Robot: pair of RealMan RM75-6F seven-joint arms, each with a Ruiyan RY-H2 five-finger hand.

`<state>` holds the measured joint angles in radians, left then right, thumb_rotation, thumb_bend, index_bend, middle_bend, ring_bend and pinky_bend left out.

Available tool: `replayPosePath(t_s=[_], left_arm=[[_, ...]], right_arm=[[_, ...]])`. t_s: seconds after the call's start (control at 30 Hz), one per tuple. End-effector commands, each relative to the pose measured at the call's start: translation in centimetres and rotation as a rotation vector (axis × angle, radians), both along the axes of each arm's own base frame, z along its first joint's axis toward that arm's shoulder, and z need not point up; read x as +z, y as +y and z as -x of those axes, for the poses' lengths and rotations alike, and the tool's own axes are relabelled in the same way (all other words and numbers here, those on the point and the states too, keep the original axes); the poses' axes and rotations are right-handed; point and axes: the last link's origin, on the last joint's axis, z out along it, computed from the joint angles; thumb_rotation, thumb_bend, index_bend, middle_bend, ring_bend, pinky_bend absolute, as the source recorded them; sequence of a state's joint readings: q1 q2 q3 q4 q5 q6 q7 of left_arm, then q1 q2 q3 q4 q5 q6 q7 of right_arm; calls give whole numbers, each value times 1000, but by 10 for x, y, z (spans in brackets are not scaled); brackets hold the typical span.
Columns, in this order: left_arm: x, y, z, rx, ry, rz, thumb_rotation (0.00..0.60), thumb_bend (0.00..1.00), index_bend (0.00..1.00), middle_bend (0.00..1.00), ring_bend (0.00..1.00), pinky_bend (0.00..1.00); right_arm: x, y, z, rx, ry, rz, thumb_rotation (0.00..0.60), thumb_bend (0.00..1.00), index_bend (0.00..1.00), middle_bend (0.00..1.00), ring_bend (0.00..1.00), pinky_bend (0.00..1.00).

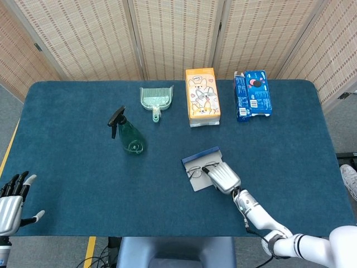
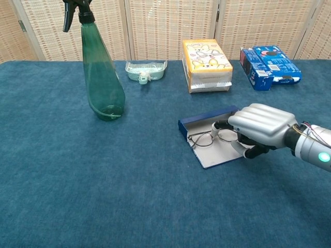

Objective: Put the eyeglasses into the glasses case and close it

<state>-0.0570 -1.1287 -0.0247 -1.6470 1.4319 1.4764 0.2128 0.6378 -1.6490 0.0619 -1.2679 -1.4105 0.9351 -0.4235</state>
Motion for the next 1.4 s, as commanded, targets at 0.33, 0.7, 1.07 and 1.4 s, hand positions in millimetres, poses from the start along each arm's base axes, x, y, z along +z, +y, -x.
replayPosePath(t_s=[0.33, 0.7, 1.07, 1.4], left_arm=[[1, -1, 1, 7, 3, 0, 600, 130, 146, 71, 48, 175], [1, -1, 2, 12, 6, -3, 600, 130, 146, 71, 48, 175], [-4, 4, -3, -12, -1, 10, 600, 130, 146, 71, 48, 176], [-5, 3, -4, -15, -3, 15, 600, 130, 146, 71, 48, 176]], right_arm=[[-12, -29, -16, 8, 28, 41, 600, 623, 230, 1000, 1000, 1000], [-1, -19, -8, 10, 12, 38, 600, 619, 230, 1000, 1000, 1000], [35, 1, 11, -9, -67, 118, 600, 177, 230, 1000, 1000, 1000], [24, 5, 27, -34, -56, 149, 600, 84, 230, 1000, 1000, 1000]])
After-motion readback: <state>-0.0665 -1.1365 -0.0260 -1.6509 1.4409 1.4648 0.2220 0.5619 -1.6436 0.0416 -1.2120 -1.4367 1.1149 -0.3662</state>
